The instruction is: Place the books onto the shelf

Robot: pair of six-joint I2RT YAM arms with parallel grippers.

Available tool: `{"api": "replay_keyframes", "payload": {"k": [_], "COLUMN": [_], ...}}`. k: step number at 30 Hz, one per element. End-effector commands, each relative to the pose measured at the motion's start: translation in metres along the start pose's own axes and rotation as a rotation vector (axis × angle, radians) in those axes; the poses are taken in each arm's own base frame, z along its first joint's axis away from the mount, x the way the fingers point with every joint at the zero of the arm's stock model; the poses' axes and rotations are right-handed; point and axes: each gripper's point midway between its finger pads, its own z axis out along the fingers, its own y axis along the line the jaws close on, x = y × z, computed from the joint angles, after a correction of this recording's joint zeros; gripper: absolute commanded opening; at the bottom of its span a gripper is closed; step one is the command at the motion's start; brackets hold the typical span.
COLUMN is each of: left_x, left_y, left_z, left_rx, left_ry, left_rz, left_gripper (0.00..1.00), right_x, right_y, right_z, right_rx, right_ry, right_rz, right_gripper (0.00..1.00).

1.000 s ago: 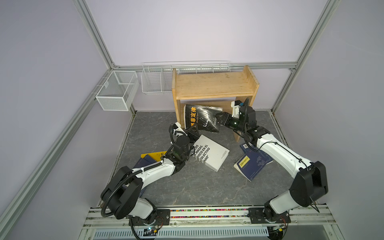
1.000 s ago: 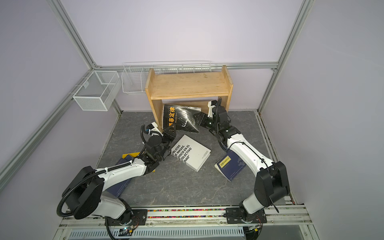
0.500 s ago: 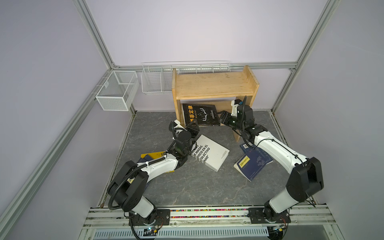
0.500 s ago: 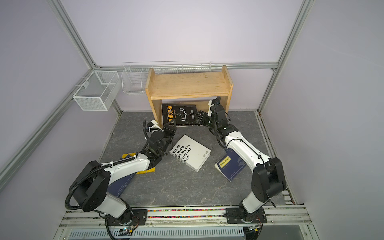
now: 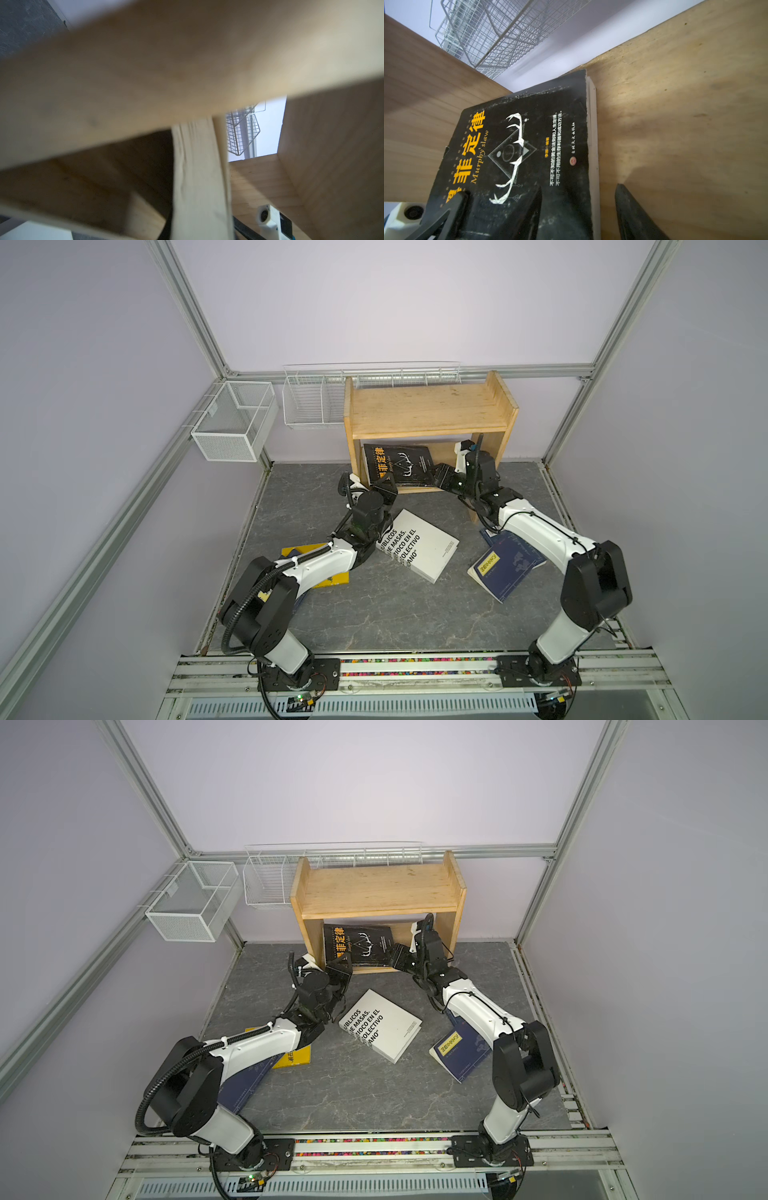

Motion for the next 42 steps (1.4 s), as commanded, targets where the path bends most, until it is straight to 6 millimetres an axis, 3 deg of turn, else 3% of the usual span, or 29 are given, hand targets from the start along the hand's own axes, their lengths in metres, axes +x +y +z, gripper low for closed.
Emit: {"api": "replay_keyframes", "payload": {"k": [1, 6, 10, 12, 13, 16, 20, 25, 28, 33, 36, 42], "left_x": [0.002, -0.001, -0.007, -0.009, -0.009, -0.009, -0.019, -0.043, -0.054, -0.06, -0.073, -0.068], "left_y": [0.014, 0.019, 0.02, 0.021, 0.023, 0.033, 0.044, 0.031, 0.028, 0.032, 0.038, 0.029], "left_z": [0.003, -0.004, -0.012, -0.015, -0.016, -0.021, -0.046, -0.089, -0.102, -0.105, -0.097, -0.082], "left_rx": [-0.059, -0.09, -0.116, -0.142, -0.166, -0.218, -0.274, -0.269, -0.26, -0.192, -0.22, -0.141], "left_ry": [0.01, 0.008, 0.006, 0.022, 0.046, 0.117, 0.174, 0.22, 0.286, 0.406, 0.397, 0.409], "left_rz": [0.038, 0.047, 0.063, 0.088, 0.104, 0.136, 0.25, 0.589, 0.784, 1.069, 1.053, 1.118], "left_gripper": [0.24, 0.52, 0.67, 0.98, 1.0, 1.0, 1.0, 1.0, 1.0, 0.99, 0.95, 0.94], "right_x": [0.011, 0.02, 0.026, 0.029, 0.03, 0.035, 0.037, 0.036, 0.034, 0.032, 0.032, 0.034], "right_y": [0.007, 0.007, 0.006, 0.004, 0.003, 0.003, 0.004, 0.006, 0.006, 0.008, 0.01, 0.012], "right_z": [0.006, 0.011, 0.014, 0.015, 0.016, 0.018, 0.019, 0.016, 0.014, 0.013, 0.013, 0.013], "right_rx": [-0.013, 0.006, 0.036, 0.048, 0.053, 0.06, 0.065, 0.068, 0.074, 0.069, 0.066, 0.057], "right_ry": [0.034, 0.051, 0.065, 0.067, 0.068, 0.075, 0.08, 0.082, 0.078, 0.072, 0.073, 0.084], "right_rz": [-0.034, -0.04, -0.05, -0.052, -0.052, -0.052, -0.06, -0.089, -0.099, -0.094, -0.092, -0.095], "right_gripper": [0.56, 0.51, 0.5, 0.49, 0.49, 0.48, 0.48, 0.49, 0.5, 0.5, 0.5, 0.51]}}
